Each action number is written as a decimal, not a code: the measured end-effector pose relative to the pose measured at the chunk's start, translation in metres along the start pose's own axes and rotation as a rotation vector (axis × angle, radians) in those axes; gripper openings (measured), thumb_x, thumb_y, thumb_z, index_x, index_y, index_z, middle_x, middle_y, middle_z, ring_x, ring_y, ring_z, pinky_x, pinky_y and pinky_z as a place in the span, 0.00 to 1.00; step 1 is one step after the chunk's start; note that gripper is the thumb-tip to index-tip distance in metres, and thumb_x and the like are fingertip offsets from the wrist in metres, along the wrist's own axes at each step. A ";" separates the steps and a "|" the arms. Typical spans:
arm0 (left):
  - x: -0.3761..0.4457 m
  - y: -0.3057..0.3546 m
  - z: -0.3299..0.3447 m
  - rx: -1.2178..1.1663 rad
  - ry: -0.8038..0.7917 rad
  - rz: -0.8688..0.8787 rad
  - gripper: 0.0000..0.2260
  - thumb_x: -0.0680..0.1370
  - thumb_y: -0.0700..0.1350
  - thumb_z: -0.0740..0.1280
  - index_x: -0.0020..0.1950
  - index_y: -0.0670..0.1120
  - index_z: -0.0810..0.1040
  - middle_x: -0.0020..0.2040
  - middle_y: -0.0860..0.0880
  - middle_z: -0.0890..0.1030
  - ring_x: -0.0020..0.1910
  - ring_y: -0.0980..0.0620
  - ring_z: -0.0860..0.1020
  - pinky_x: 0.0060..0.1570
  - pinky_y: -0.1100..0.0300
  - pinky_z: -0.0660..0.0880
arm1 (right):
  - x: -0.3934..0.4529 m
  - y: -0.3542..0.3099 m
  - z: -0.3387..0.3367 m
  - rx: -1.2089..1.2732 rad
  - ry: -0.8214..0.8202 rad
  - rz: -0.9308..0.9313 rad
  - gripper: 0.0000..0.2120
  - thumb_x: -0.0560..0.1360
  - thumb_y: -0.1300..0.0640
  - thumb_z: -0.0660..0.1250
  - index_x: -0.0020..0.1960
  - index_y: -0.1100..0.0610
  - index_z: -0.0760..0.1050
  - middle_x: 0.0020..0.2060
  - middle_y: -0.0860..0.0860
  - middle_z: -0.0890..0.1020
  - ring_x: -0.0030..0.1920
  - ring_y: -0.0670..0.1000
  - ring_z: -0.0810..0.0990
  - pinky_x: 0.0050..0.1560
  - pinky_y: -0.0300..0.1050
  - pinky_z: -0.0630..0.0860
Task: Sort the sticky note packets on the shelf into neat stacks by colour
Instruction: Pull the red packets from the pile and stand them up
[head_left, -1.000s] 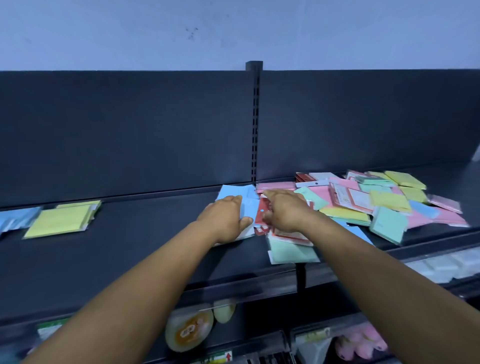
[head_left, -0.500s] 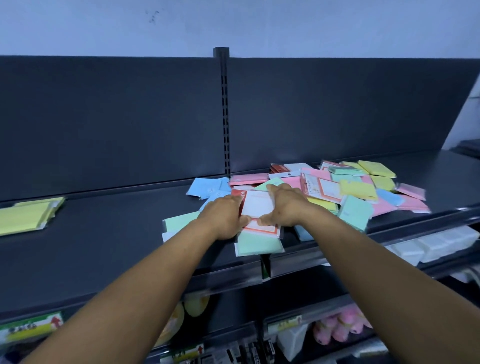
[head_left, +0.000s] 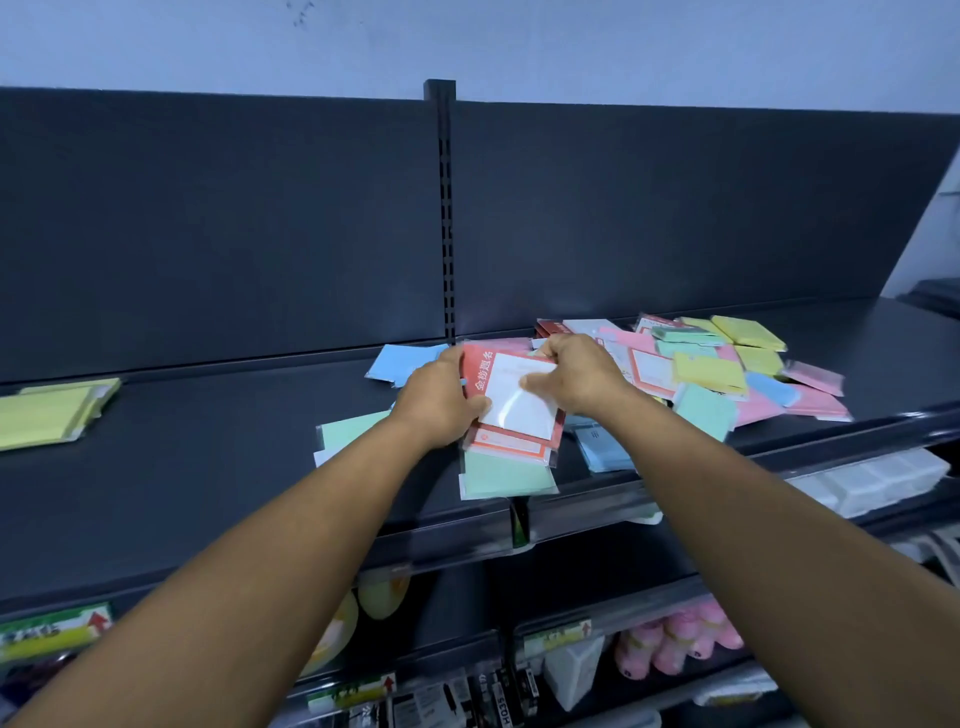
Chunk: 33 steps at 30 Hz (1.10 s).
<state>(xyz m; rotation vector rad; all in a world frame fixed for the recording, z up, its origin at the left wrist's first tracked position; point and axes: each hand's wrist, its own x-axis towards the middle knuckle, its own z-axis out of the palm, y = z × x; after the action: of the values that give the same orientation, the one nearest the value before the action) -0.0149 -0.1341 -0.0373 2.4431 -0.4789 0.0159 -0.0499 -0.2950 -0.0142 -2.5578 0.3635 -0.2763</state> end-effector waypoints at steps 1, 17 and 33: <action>0.000 0.000 -0.001 -0.042 0.001 -0.022 0.27 0.74 0.46 0.70 0.71 0.48 0.64 0.56 0.48 0.80 0.56 0.45 0.77 0.55 0.54 0.74 | 0.001 -0.001 -0.003 0.055 0.013 -0.019 0.12 0.73 0.52 0.70 0.52 0.57 0.76 0.52 0.54 0.80 0.51 0.55 0.79 0.53 0.53 0.77; -0.001 0.003 -0.017 -0.498 0.101 -0.220 0.04 0.77 0.42 0.66 0.50 0.43 0.79 0.49 0.45 0.83 0.46 0.43 0.82 0.49 0.50 0.80 | -0.015 -0.016 0.007 0.145 0.004 0.113 0.16 0.77 0.49 0.64 0.61 0.56 0.71 0.54 0.52 0.78 0.53 0.54 0.77 0.47 0.45 0.72; -0.016 -0.035 -0.049 -0.488 0.194 -0.220 0.10 0.78 0.40 0.66 0.59 0.44 0.77 0.55 0.48 0.81 0.50 0.46 0.81 0.51 0.51 0.79 | -0.023 -0.034 0.014 0.080 0.071 0.196 0.08 0.75 0.57 0.68 0.51 0.60 0.75 0.51 0.56 0.82 0.45 0.56 0.77 0.40 0.42 0.69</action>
<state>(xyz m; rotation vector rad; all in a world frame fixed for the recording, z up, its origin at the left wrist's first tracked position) -0.0126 -0.0737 -0.0211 1.9758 -0.1062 0.0381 -0.0615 -0.2536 -0.0103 -2.4165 0.6128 -0.3023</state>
